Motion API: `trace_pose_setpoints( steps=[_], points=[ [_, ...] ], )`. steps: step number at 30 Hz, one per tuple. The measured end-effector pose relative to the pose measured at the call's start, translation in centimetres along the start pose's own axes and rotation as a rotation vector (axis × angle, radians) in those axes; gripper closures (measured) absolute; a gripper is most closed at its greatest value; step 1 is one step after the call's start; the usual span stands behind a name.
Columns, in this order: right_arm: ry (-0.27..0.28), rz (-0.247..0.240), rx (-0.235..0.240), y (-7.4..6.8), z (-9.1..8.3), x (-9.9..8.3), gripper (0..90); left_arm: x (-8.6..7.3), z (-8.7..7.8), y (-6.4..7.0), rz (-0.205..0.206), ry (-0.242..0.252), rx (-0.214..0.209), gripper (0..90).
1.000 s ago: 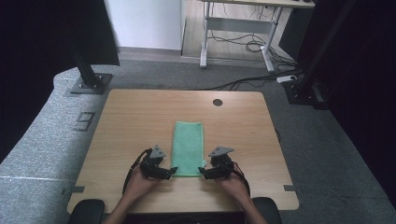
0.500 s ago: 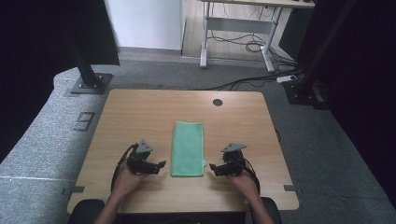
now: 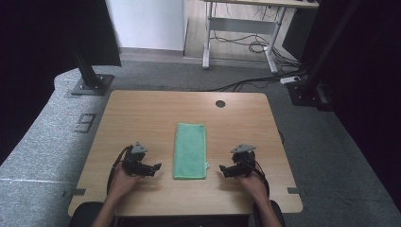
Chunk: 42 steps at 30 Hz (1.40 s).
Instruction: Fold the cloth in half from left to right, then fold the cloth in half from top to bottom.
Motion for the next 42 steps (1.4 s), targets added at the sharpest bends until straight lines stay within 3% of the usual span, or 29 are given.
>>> trace_pose_setpoints(
  steps=[9, 14, 24, 42],
  points=[
    [-0.015, -0.004, -0.01, 0.7, 0.7, -0.5, 0.0, -0.4, 1.4, 0.7, 0.024, -0.038, -0.015, 0.0],
    [-0.015, 0.003, -0.005, 0.8, 1.1, -0.8, 0.0, -0.4, 1.9, 1.1, 0.055, -0.047, 0.002, 0.0],
    [0.033, 0.033, 0.007, 0.9, 1.6, -0.9, 0.0, -0.4, 1.9, 1.1, 0.055, -0.047, 0.002, 0.0],
    [0.033, 0.035, 0.006, 0.9, 1.6, -0.9, 0.0, -0.3, 2.0, 1.1, 0.052, -0.047, 0.003, 0.0]
  ],
)
Point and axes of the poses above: each handheld gripper's, and its own axes: z roughly forward along the jaws, x roughly out of its top, y roughly to its right, the point moved 5 cm from there along z, roughly forward along the jaws, and after that the axes turned 13 degrees about z, right-handed, at the moved point
